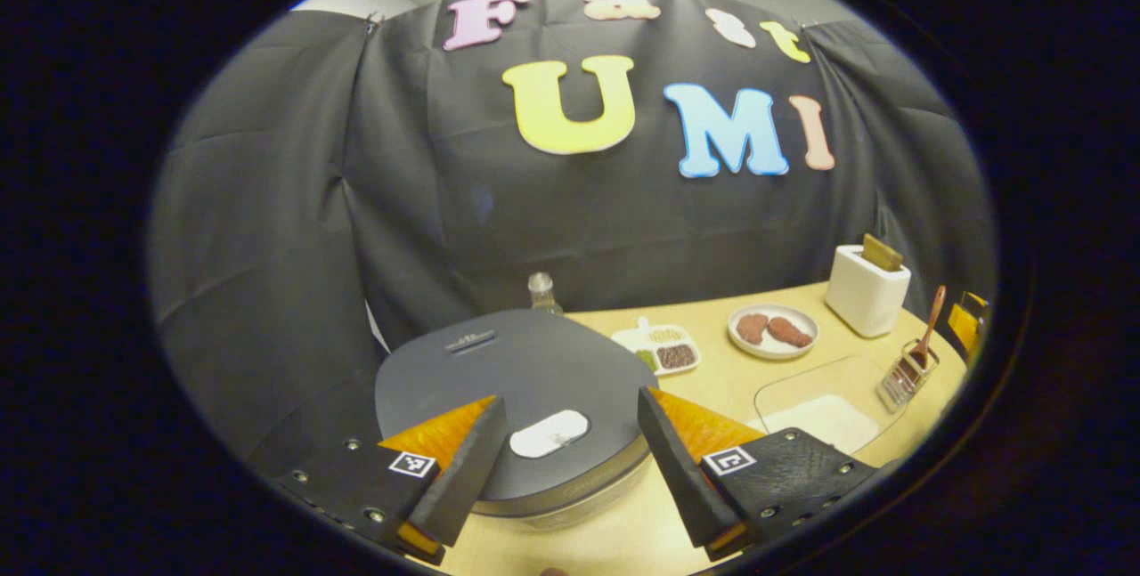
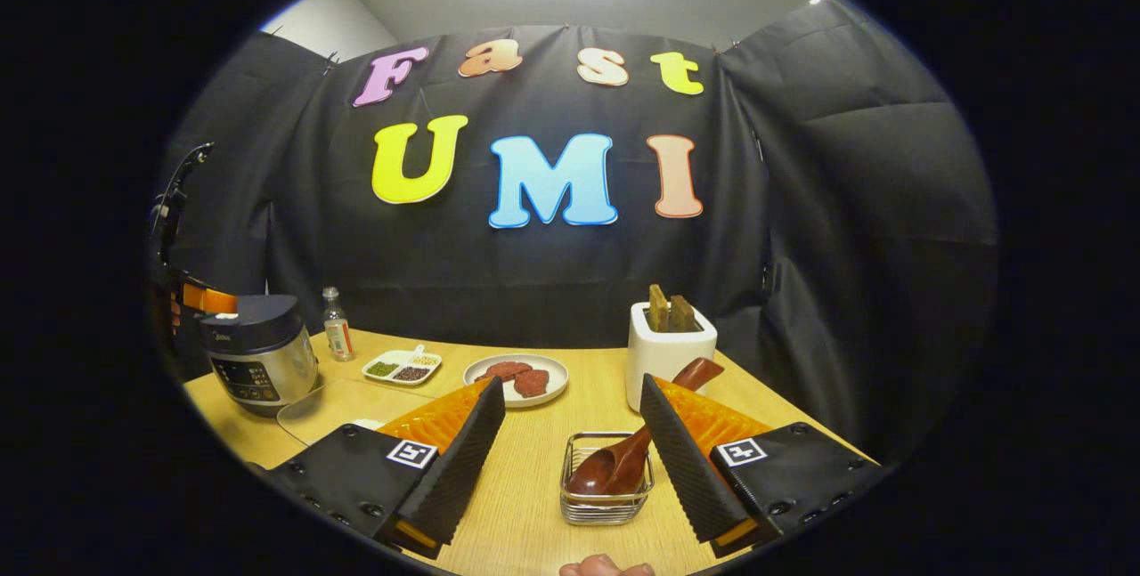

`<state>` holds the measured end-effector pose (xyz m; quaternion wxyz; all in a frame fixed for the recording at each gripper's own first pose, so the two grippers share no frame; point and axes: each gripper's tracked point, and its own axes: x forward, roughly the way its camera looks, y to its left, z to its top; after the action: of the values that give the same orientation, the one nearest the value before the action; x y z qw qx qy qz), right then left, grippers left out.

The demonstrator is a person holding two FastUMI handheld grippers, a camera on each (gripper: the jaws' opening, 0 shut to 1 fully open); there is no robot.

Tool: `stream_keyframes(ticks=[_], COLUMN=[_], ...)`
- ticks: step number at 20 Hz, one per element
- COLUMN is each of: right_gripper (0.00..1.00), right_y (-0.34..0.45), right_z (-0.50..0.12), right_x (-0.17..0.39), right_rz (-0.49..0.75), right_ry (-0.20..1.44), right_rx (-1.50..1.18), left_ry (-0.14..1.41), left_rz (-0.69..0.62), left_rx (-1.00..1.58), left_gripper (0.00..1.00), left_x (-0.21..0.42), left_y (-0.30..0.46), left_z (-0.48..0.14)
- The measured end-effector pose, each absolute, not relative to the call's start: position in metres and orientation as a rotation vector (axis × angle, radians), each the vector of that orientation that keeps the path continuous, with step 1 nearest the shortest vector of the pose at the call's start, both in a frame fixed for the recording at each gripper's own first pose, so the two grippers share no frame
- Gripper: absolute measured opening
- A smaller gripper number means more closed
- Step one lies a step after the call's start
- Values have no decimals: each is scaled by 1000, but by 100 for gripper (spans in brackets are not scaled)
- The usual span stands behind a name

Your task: Close the left gripper, press the button to open the rice cooker; take a wooden spoon from the chopstick holder with the right hand, scoop a spoonful of rice and pour it into the rice cooker, then put the wooden spoon back into the chopstick holder.

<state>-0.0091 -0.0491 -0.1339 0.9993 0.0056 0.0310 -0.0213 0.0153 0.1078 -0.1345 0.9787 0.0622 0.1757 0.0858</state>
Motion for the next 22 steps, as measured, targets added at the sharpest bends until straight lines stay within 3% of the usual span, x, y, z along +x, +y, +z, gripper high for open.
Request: stream_keyframes(ticks=[2,4,9,14,15,16,17,18,22], right_gripper=[93,98,98,98,94,99,95,99,98], right_y=[-45,-50,-47,-49,-49,-50,-51,-53,-62], right_z=[-116,-92,-40,-21,-25,-30,-35,-41,-74], right_x=[-5,-2,5,7,8,11,14,19,32], right_rz=[-11,-20,-40,-54,-58,-63,-67,-71,-84], right_ry=[45,12,-61,-60,-52,-44,-46,-41,41], right_rx=[40,54,-6,-59,-46,-27,0,32,109], left_ry=[253,176,38,6,3,6,14,24,55], left_rz=[161,165,153,114,121,132,141,152,258], left_rx=[116,128,168,107,109,119,136,160,251], left_gripper=[92,92,92,93,92,92,92,92,94], left_x=[5,-5,-22,-26,-27,-28,-31,-35,-53], left_y=[94,87,60,24,27,30,32,36,62], left_z=[-103,-81,-41,-41,-41,-40,-43,-45,-51])
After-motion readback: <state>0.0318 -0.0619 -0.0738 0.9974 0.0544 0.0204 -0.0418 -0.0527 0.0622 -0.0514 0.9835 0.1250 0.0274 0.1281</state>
